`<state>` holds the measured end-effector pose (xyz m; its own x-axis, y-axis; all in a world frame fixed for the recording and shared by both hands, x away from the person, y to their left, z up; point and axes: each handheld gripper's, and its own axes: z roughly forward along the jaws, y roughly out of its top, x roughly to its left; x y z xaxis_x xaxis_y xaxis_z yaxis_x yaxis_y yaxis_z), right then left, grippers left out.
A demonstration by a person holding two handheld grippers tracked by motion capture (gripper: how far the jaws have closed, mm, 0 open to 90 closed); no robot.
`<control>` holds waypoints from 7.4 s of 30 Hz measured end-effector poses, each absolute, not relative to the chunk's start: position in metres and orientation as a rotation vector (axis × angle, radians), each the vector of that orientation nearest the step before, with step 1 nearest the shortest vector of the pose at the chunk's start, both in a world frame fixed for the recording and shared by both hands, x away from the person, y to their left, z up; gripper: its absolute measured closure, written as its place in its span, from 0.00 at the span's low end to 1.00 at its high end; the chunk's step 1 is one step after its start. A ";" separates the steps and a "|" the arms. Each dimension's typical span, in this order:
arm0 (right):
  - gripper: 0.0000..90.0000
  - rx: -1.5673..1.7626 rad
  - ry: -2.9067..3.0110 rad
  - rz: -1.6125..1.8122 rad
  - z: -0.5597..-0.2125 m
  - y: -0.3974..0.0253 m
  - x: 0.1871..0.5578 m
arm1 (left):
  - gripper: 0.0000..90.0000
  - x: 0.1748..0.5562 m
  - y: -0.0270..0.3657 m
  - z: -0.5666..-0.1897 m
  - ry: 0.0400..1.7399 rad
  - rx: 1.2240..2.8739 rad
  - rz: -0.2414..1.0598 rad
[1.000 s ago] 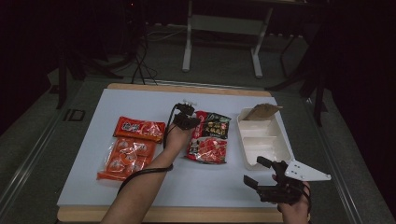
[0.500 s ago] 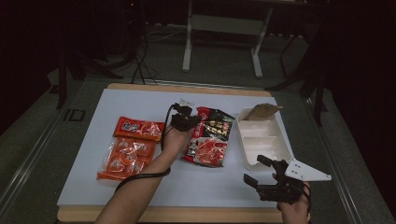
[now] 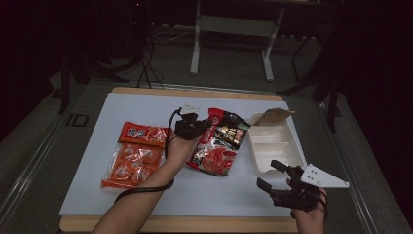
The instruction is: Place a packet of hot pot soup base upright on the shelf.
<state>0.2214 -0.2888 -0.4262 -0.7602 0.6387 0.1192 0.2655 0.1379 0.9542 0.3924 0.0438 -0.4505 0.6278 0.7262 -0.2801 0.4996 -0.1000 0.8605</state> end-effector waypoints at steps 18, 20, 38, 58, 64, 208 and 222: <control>0.16 0.888 2.103 1.603 -0.411 -0.295 0.231 | 0.99 0.364 0.068 -0.426 0.891 1.659 0.238; 0.16 0.928 2.101 1.595 -0.408 -0.294 0.233 | 0.99 0.361 0.069 -0.424 0.874 1.652 0.231; 0.15 1.030 2.080 1.598 -0.397 -0.265 0.273 | 0.98 0.341 0.076 -0.423 0.723 1.478 0.060; 0.83 0.885 2.162 1.658 -0.376 -0.249 0.282 | 0.97 0.333 0.066 -0.439 0.623 1.425 0.008; 0.85 0.850 2.182 1.653 -0.369 -0.248 0.284 | 0.94 0.335 0.068 -0.436 0.603 1.418 -0.013; 0.66 0.802 2.029 1.473 -0.414 -0.373 0.408 | 0.02 0.271 0.123 -0.508 0.657 1.683 0.131; 0.45 0.895 1.964 1.558 -0.365 -0.359 0.387 | 0.01 0.271 0.123 -0.506 0.641 1.699 0.145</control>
<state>0.3867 -0.3587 -0.3653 -0.6737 0.7384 0.0309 0.1983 0.1403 0.9701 0.2708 0.1229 -0.5065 0.8376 0.4865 -0.2486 0.3327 -0.0933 0.9384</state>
